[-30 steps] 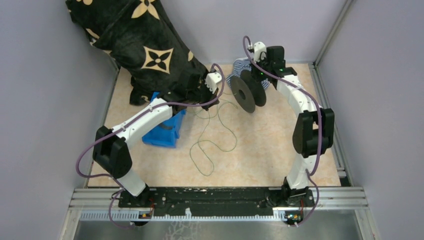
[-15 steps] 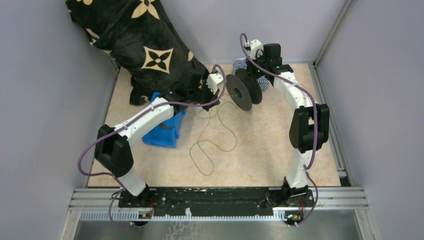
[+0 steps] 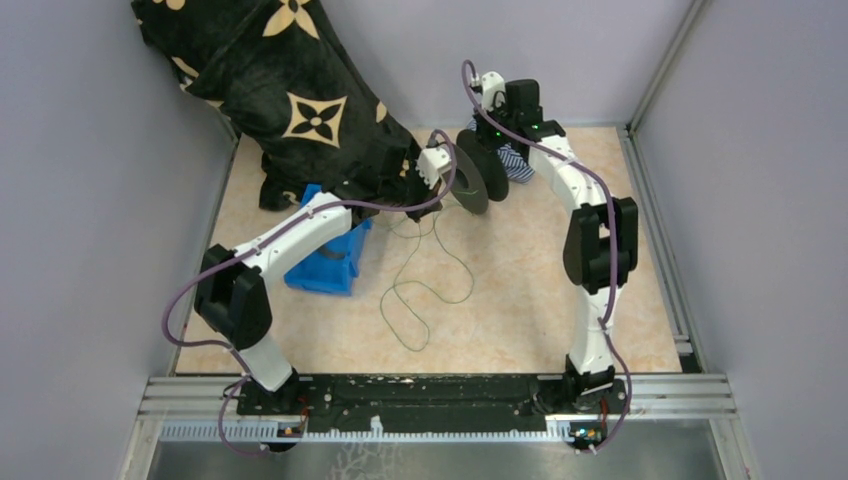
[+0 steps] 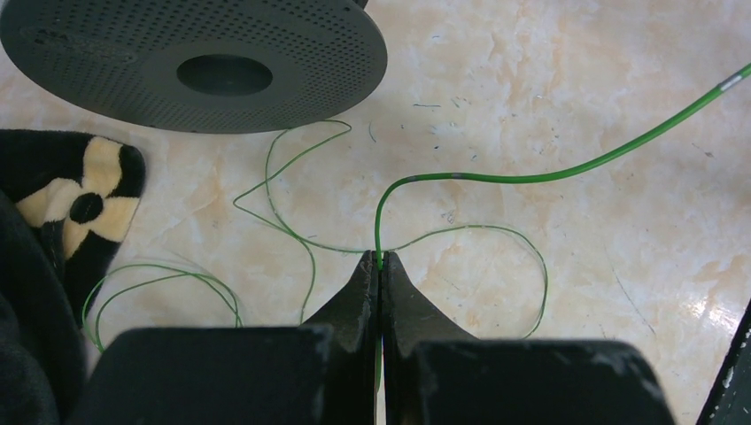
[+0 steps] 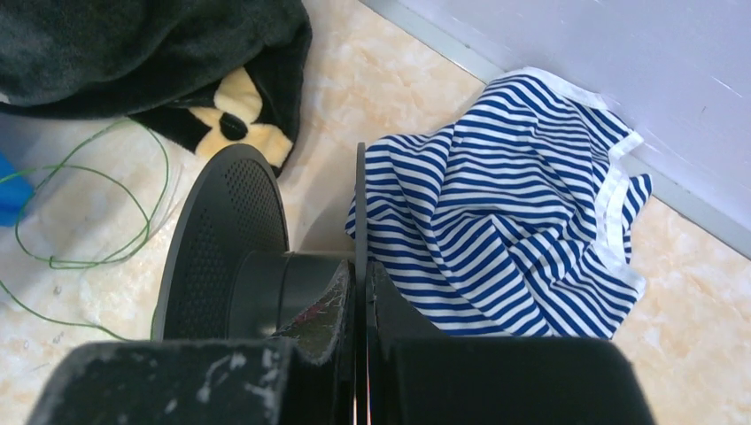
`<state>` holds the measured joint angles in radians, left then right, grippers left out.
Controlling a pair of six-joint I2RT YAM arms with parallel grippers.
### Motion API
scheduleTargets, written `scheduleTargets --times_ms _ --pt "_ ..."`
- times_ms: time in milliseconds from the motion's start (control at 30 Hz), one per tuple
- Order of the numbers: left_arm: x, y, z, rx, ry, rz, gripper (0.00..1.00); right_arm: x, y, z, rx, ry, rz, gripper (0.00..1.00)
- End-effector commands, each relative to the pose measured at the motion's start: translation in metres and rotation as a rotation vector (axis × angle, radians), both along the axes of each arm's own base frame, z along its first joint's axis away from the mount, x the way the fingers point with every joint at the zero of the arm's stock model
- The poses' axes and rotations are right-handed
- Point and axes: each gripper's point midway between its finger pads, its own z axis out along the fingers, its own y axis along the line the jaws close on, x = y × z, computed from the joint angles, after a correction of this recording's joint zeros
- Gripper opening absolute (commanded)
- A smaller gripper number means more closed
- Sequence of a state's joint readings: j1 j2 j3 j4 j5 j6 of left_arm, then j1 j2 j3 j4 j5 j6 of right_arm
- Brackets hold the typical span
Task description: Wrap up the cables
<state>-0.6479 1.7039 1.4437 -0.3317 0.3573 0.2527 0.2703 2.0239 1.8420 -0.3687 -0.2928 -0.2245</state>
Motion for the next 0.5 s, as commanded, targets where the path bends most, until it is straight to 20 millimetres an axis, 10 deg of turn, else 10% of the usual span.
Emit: scheduleTargets --times_ms 0,467 --pt "0.004 -0.003 0.009 -0.004 -0.025 -0.022 0.01 0.013 0.01 0.035 0.05 -0.078 -0.007 0.01" --pt "0.025 -0.001 0.004 0.049 -0.043 0.038 0.0 -0.011 -0.014 0.048 -0.019 -0.088 -0.057 0.34"
